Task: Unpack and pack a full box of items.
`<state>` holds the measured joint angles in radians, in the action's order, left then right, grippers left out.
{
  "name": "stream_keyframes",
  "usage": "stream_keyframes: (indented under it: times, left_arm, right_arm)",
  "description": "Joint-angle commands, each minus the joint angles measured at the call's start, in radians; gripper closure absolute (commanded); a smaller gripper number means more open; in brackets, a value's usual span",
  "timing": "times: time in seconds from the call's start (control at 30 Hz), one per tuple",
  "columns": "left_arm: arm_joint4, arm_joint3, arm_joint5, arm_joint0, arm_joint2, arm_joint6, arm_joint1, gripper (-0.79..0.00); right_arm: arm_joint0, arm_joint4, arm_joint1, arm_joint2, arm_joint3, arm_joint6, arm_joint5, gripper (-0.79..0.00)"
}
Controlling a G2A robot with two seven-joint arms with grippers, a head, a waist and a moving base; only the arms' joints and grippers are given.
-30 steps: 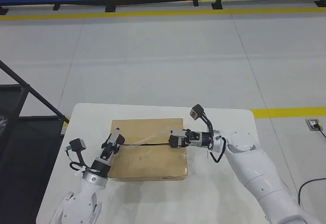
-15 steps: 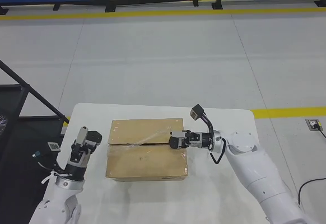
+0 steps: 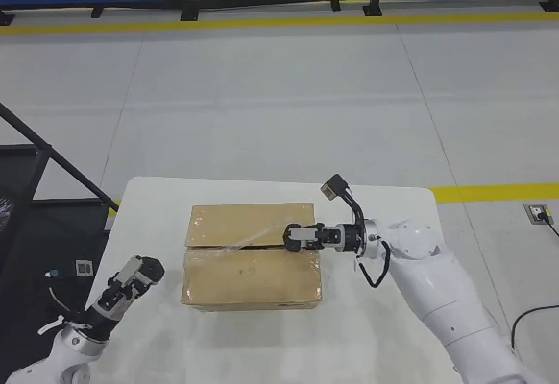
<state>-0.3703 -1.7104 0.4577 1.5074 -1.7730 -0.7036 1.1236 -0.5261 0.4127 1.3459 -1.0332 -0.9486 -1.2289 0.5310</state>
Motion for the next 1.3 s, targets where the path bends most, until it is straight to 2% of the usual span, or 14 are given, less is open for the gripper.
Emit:
stream_keyframes:
  times: [0.0, 0.17, 0.3, 0.43, 0.67, 0.97, 1.27]
  left_arm:
    - [-0.030, 0.027, -0.001, -0.015, 0.012, -0.046, -0.002, -0.785]
    - [-0.035, 0.073, -0.013, -0.059, 0.056, -0.065, -0.001, -0.785]
    - [-0.060, 0.099, -0.035, -0.104, 0.100, -0.064, 0.002, -0.785]
    - [-0.068, 0.123, -0.070, -0.165, 0.142, -0.023, 0.007, -0.785]
    - [-0.025, 0.156, -0.123, -0.261, 0.226, 0.011, 0.014, -0.785]
    - [0.055, 0.156, -0.158, -0.309, 0.295, 0.026, 0.018, -0.785]
    - [0.103, 0.132, -0.171, -0.323, 0.343, 0.051, 0.023, -0.785]
  right_arm:
    - [0.000, -0.018, 0.001, 0.006, -0.009, 0.025, -0.005, -0.785]
    - [0.003, -0.034, 0.005, 0.025, -0.025, 0.037, -0.015, -0.785]
    - [0.019, -0.089, 0.010, 0.039, -0.040, 0.107, -0.003, -0.785]
    - [0.040, -0.142, 0.016, 0.056, -0.036, 0.174, -0.013, -0.785]
    - [0.037, -0.128, 0.021, 0.063, 0.002, 0.185, 0.013, -0.785]
    - [-0.028, -0.068, -0.006, -0.013, -0.009, 0.152, 0.082, -0.785]
    - [-0.081, -0.045, -0.032, -0.069, -0.057, 0.119, 0.088, -0.785]
